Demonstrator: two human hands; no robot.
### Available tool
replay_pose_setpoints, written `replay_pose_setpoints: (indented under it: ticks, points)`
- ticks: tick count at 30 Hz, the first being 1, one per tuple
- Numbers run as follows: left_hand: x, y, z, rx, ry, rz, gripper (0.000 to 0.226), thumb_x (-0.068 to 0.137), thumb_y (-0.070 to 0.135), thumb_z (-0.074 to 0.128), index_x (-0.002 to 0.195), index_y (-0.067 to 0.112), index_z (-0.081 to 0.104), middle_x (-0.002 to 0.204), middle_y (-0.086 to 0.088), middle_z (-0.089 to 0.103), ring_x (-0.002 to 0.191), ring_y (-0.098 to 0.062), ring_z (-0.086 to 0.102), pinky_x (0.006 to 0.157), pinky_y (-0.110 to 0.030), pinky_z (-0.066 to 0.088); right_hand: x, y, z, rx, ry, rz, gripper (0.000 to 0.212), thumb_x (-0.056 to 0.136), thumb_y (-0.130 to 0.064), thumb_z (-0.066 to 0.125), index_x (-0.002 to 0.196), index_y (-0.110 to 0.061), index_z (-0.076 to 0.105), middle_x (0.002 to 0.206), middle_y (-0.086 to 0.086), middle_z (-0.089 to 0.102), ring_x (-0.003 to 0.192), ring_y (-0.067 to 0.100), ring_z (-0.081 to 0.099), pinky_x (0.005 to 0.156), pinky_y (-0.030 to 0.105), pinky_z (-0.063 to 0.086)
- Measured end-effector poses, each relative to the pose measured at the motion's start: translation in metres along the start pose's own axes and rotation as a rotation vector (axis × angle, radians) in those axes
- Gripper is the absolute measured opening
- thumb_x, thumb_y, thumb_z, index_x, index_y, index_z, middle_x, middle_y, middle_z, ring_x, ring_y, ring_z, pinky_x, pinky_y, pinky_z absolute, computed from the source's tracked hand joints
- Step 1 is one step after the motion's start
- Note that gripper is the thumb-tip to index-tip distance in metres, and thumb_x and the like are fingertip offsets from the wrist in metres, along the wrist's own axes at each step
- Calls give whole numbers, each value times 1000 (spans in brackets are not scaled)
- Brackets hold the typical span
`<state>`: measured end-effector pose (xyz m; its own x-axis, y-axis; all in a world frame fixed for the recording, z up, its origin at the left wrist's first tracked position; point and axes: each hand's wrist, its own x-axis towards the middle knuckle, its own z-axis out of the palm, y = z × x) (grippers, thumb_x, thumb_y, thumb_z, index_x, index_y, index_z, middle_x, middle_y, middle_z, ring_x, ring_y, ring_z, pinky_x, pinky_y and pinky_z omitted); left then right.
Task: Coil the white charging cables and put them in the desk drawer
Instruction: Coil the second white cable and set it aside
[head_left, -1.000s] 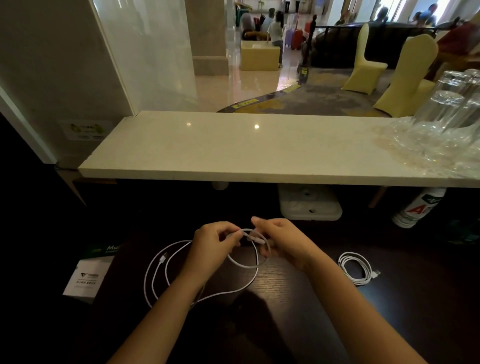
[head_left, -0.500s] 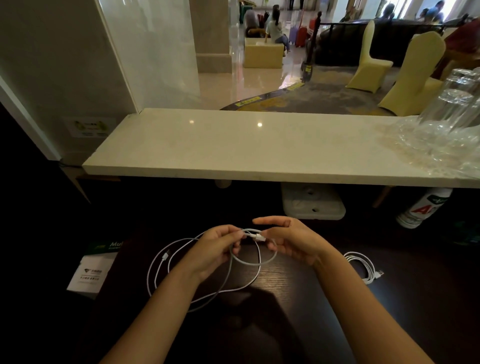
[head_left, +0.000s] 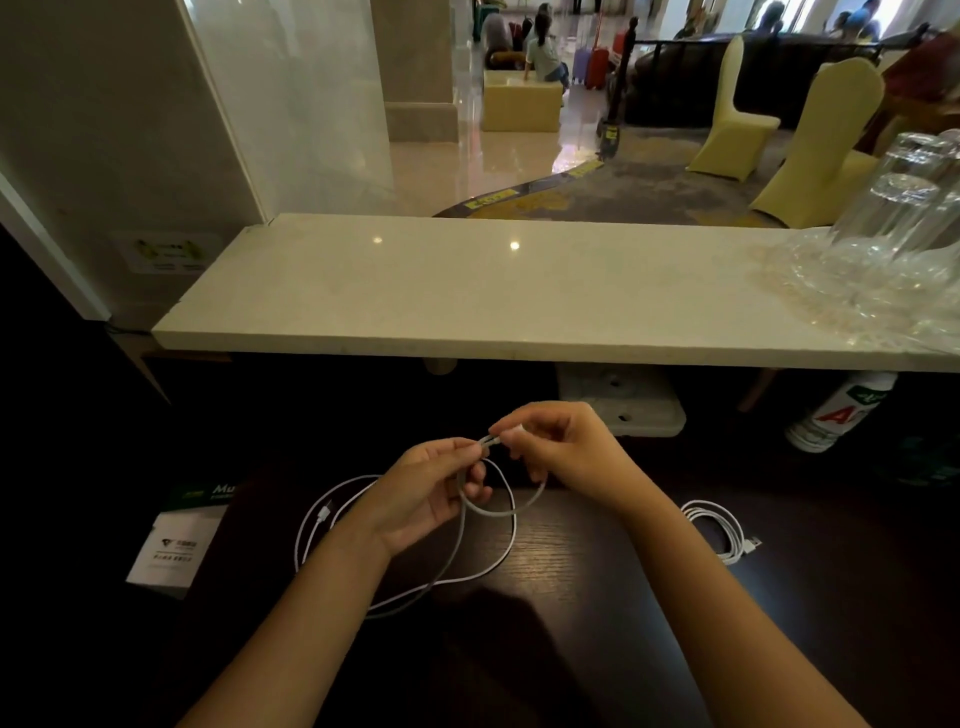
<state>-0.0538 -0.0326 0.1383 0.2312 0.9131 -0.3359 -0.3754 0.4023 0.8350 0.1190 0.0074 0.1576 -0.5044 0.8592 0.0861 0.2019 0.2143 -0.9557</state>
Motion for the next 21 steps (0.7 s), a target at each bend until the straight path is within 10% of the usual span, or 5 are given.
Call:
replay_pose_setpoints:
  ticks: [6, 10, 14, 21]
  points:
    - [-1, -2, 4, -253, -69, 8, 25, 77, 19, 50, 68, 10, 72, 54, -1, 60, 47, -8, 57, 60, -22, 55, 13, 8, 8, 166, 268, 28, 18, 92, -13, 53, 78, -11, 64, 52, 0, 58, 41, 7, 51, 46, 17, 43]
    - [7, -2, 3, -420, -69, 84, 24, 52, 18, 84, 71, 8, 74, 56, -2, 63, 50, -8, 62, 62, -26, 58, 15, 26, 31, 647, 282, 249, 25, 96, -28, 42, 101, -12, 60, 71, 6, 66, 61, 11, 63, 62, 26, 50]
    - [13, 11, -9, -461, -21, 160, 51, 29, 22, 94, 73, 7, 75, 59, -3, 69, 54, -9, 67, 61, -26, 58, -1, 40, 64, 959, -45, 343, 46, 87, -46, 33, 107, -14, 59, 85, 5, 73, 81, 19, 68, 85, 33, 45]
    - [3, 71, -32, -509, -44, 352, 45, 37, 18, 92, 77, 9, 75, 56, 5, 61, 48, -2, 57, 59, -19, 55, -10, 51, 85, 424, -421, 193, 13, 87, -16, 52, 77, -17, 61, 68, -2, 64, 65, 7, 63, 74, 16, 48]
